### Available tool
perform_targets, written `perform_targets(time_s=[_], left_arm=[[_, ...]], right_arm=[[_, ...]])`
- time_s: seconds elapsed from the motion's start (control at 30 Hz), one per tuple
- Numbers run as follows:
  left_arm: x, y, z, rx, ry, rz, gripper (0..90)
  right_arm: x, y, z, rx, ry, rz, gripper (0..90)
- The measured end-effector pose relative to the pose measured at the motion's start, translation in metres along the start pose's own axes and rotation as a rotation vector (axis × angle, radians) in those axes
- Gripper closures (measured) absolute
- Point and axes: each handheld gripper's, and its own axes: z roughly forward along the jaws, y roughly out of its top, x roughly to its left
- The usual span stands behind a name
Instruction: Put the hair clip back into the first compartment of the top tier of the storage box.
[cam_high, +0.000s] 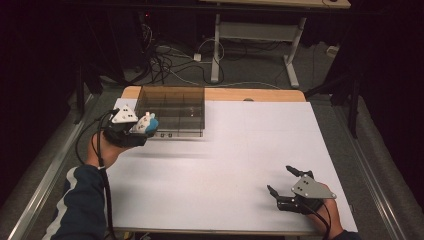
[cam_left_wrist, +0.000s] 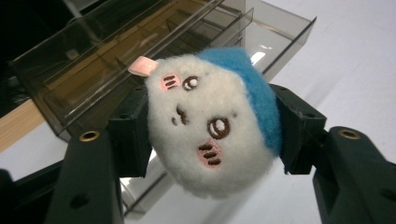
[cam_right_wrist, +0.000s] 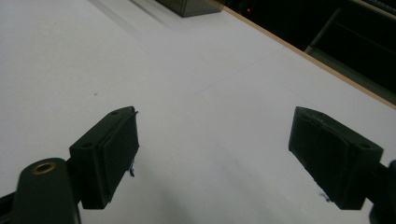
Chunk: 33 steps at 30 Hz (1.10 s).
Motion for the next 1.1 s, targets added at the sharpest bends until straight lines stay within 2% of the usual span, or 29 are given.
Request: perform_targets(time_s=[0.1,0.17,0.27,0.4,0.5,0.6,0.67,0.77,0.93,1.1], left_arm=[[0.01,0.004,0.009,0.02,-0.015,0.006,37.2],[0.017,0.005,0.016,0.031,-0.047,-0.01,37.1],[0.025,0.006,0.028,0.077,-0.052,-0.005,36.2],[0.032,0.006,0.037,0.093,-0.076,-0.01,35.7],[0.037,0.003,0.044,0.118,-0.07,-0.032,34.2],[0.042,-0.001,0.047,0.123,-0.057,-0.061,32.1],[0.046,-0.004,0.048,0.118,-0.074,-0.081,32.0],[0.049,-0.006,0.048,0.116,-0.065,-0.103,28.9],[0.05,-0.006,0.05,0.124,-0.028,-0.107,20.8],[0.05,-0.006,0.047,0.112,-0.006,-0.113,21.9]], right_arm=[[0.001,0.0,0.001,0.002,0.002,-0.006,17.0],[0.001,0.0,0.002,0.006,0.002,-0.006,17.0],[0.001,-0.001,0.002,0.011,0.003,-0.007,17.0],[-0.001,-0.002,0.002,0.013,-0.003,-0.001,17.3],[-0.001,-0.002,0.003,0.016,-0.004,0.002,17.5],[0.0,-0.003,0.003,0.018,-0.003,-0.003,17.5],[-0.001,-0.003,0.003,0.017,-0.008,-0.001,17.7],[-0.001,-0.003,0.003,0.016,-0.009,0.004,17.8],[0.0,-0.003,0.004,0.021,-0.005,0.0,17.9],[0.0,-0.003,0.005,0.021,-0.004,0.001,17.9]])
